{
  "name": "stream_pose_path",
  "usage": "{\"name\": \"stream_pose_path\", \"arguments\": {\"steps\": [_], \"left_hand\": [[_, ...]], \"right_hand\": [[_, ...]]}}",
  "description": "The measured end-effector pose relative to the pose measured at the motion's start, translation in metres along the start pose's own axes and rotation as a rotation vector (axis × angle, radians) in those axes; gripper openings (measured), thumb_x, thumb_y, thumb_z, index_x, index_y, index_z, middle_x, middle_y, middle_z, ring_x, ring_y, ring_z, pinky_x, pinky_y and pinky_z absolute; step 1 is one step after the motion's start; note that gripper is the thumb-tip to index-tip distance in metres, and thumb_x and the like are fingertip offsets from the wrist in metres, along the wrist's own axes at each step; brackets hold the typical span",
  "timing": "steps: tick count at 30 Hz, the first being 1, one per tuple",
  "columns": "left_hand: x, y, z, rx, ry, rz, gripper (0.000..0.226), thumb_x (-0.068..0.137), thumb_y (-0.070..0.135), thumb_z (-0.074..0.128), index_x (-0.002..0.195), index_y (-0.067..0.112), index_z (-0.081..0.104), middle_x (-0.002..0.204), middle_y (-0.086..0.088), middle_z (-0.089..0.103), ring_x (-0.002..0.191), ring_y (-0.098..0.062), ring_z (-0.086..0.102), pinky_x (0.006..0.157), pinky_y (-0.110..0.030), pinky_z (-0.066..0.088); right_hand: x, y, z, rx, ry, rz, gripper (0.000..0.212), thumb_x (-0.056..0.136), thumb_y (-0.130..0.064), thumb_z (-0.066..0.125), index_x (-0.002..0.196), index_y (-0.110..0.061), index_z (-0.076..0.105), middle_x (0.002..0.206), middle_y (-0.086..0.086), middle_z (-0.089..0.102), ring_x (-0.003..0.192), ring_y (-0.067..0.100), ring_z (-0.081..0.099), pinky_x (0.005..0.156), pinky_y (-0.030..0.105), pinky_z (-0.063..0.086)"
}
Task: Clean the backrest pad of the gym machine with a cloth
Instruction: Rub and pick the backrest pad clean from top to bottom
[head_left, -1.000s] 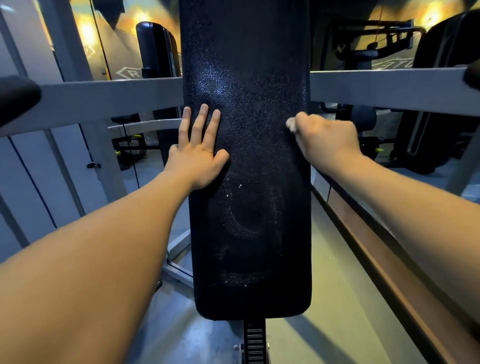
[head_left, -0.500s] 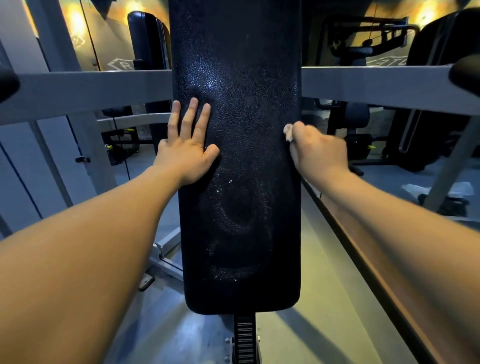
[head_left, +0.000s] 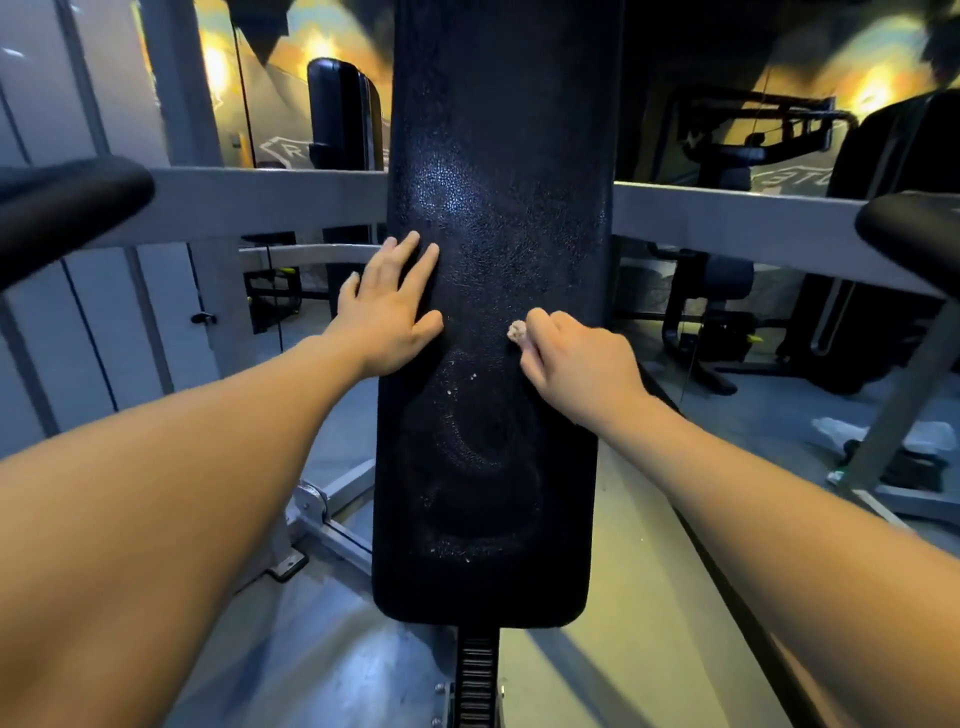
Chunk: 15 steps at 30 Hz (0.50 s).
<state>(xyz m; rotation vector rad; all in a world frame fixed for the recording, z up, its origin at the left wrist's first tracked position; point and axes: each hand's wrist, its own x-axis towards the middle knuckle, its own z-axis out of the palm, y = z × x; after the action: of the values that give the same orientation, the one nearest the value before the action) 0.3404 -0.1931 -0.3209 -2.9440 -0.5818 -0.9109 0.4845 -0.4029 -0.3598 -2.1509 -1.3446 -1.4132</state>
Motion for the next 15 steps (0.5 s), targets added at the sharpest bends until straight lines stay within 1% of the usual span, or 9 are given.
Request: {"name": "stream_pose_path", "arguments": {"steps": [3,4,6,7,9,11,12,13,15], "left_hand": [[-0.034,-0.008,0.012,-0.194,0.101,-0.182,0.077,0.101,0.043,0.044,0.162,0.022,0.001,0.168,0.003,-0.001,0.154,-0.022,0.001,0.123,-0.050,0.011],[-0.046,-0.012,0.018,-0.263,0.079,-0.257,0.078,0.102,0.043,0.043,0.161,0.020,-0.002,0.168,0.001,0.002,0.153,-0.025,0.004,0.121,-0.052,0.013],[-0.063,-0.020,0.029,-0.348,-0.059,-0.345,0.081,0.104,0.046,0.042,0.161,0.019,-0.009,0.168,-0.002,0.003,0.153,-0.027,0.005,0.120,-0.054,0.016],[-0.066,-0.023,0.034,-0.353,-0.139,-0.347,0.081,0.104,0.048,0.040,0.160,0.020,-0.012,0.168,-0.002,0.005,0.153,-0.028,0.005,0.120,-0.054,0.017],[-0.063,-0.027,0.041,-0.333,-0.251,-0.323,0.079,0.106,0.046,0.038,0.160,0.019,-0.013,0.166,-0.005,0.011,0.151,-0.030,0.011,0.119,-0.055,0.020],[-0.058,-0.026,0.047,-0.335,-0.266,-0.322,0.077,0.107,0.040,0.039,0.160,0.019,-0.012,0.162,-0.010,0.019,0.147,-0.034,0.020,0.117,-0.055,0.024],[-0.055,-0.025,0.049,-0.347,-0.261,-0.327,0.076,0.107,0.037,0.040,0.160,0.021,-0.012,0.161,-0.012,0.022,0.145,-0.036,0.023,0.117,-0.055,0.025],[-0.053,-0.026,0.051,-0.365,-0.264,-0.330,0.076,0.107,0.035,0.041,0.160,0.023,-0.012,0.161,-0.013,0.023,0.144,-0.038,0.025,0.117,-0.054,0.025],[-0.051,-0.030,0.053,-0.390,-0.284,-0.331,0.077,0.107,0.034,0.042,0.160,0.028,-0.013,0.160,-0.015,0.023,0.144,-0.041,0.025,0.118,-0.052,0.023]], "right_hand": [[0.032,-0.009,-0.003,0.049,-0.033,-0.075,0.026,0.106,-0.041,0.043,0.110,-0.017,0.052,0.091,0.003,0.063,0.061,0.038,0.062,0.049,0.032,0.031],[0.042,-0.011,-0.003,0.053,-0.032,-0.088,0.027,0.107,-0.043,0.040,0.114,-0.018,0.051,0.096,0.004,0.063,0.065,0.039,0.063,0.051,0.033,0.033],[0.062,-0.012,-0.002,0.044,-0.034,-0.117,0.030,0.108,-0.044,0.038,0.119,-0.019,0.050,0.101,0.006,0.062,0.070,0.041,0.065,0.054,0.035,0.036],[0.072,-0.013,-0.001,0.025,-0.032,-0.113,0.031,0.109,-0.044,0.038,0.120,-0.018,0.050,0.101,0.007,0.061,0.071,0.041,0.066,0.054,0.036,0.036],[0.092,-0.016,0.002,-0.013,-0.022,-0.006,0.034,0.110,-0.044,0.035,0.122,-0.015,0.049,0.103,0.010,0.061,0.075,0.044,0.066,0.055,0.038,0.035],[0.101,-0.028,0.007,-0.028,-0.025,0.115,0.033,0.111,-0.038,0.032,0.123,-0.012,0.048,0.108,0.012,0.063,0.080,0.045,0.067,0.057,0.039,0.033],[0.098,-0.038,0.012,-0.044,-0.037,0.126,0.028,0.111,-0.032,0.034,0.124,-0.012,0.048,0.109,0.012,0.063,0.081,0.044,0.068,0.057,0.039,0.032],[0.090,-0.050,0.017,-0.067,-0.066,0.085,0.025,0.109,-0.026,0.037,0.127,-0.013,0.048,0.110,0.011,0.063,0.082,0.043,0.069,0.055,0.038,0.031],[0.063,-0.076,0.024,-0.109,-0.183,-0.155,0.031,0.103,-0.018,0.042,0.134,-0.015,0.047,0.112,0.008,0.063,0.081,0.039,0.070,0.050,0.035,0.024]]}}
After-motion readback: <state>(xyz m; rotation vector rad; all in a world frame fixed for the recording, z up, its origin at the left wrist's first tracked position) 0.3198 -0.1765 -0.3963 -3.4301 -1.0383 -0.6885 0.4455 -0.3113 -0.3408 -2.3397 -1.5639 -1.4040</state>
